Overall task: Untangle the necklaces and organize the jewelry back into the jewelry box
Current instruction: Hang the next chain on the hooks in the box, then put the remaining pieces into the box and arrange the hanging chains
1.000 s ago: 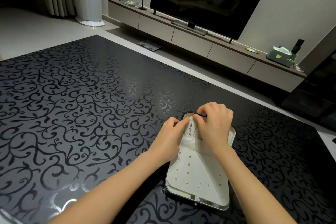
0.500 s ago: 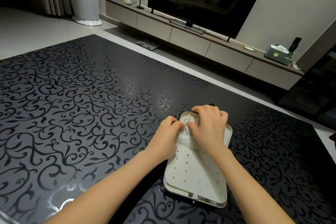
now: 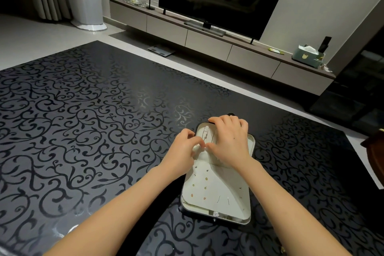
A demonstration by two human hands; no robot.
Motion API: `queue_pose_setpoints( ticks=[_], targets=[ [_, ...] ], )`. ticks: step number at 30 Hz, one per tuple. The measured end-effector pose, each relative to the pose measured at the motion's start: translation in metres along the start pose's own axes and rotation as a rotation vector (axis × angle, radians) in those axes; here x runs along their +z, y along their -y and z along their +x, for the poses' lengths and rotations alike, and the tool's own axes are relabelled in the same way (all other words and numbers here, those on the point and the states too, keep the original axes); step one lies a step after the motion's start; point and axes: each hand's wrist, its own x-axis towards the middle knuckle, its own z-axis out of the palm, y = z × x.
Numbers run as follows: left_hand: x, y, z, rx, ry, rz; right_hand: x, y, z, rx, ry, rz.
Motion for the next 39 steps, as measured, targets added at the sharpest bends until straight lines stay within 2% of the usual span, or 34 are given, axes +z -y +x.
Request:
queue_pose_setpoints(
  ticks=[5, 11, 15, 18, 25, 28, 31, 34, 36, 39],
  targets=[
    [-0.003, 0.000, 0.004, -0.069, 0.003, 0.031, -0.014, -0.008, -0.008, 0.019, -0.056, 0.110],
    [-0.004, 0.006, 0.005, -0.174, 0.106, 0.099, -0.039, -0.032, -0.047, 0.167, 0.027, 0.195],
    [-0.023, 0.001, 0.010, -0.190, 0.047, 0.210, -0.049, -0.049, -0.073, 0.237, 0.135, 0.225],
    [-0.030, -0.016, 0.019, -0.135, -0.003, 0.295, -0.062, -0.068, -0.098, 0.300, 0.234, 0.282],
    [-0.017, -0.089, 0.012, 0.078, 0.012, 0.445, -0.082, -0.100, -0.168, 0.441, 0.489, 0.253],
    [0.007, -0.128, -0.009, 0.209, 0.048, 0.396, -0.087, -0.107, -0.197, 0.457, 0.494, 0.171],
    [0.048, -0.158, -0.042, 0.323, 0.221, 0.350, -0.092, -0.108, -0.229, 0.444, 0.497, 0.081],
    [0.082, -0.167, -0.072, 0.329, 0.354, 0.363, -0.089, -0.106, -0.256, 0.415, 0.539, -0.045],
    [0.087, -0.157, -0.085, 0.318, 0.344, 0.370, -0.086, -0.105, -0.267, 0.406, 0.515, -0.061],
    [0.076, -0.139, -0.098, 0.344, 0.217, 0.360, -0.084, -0.108, -0.278, 0.365, 0.463, -0.104]
  ],
)
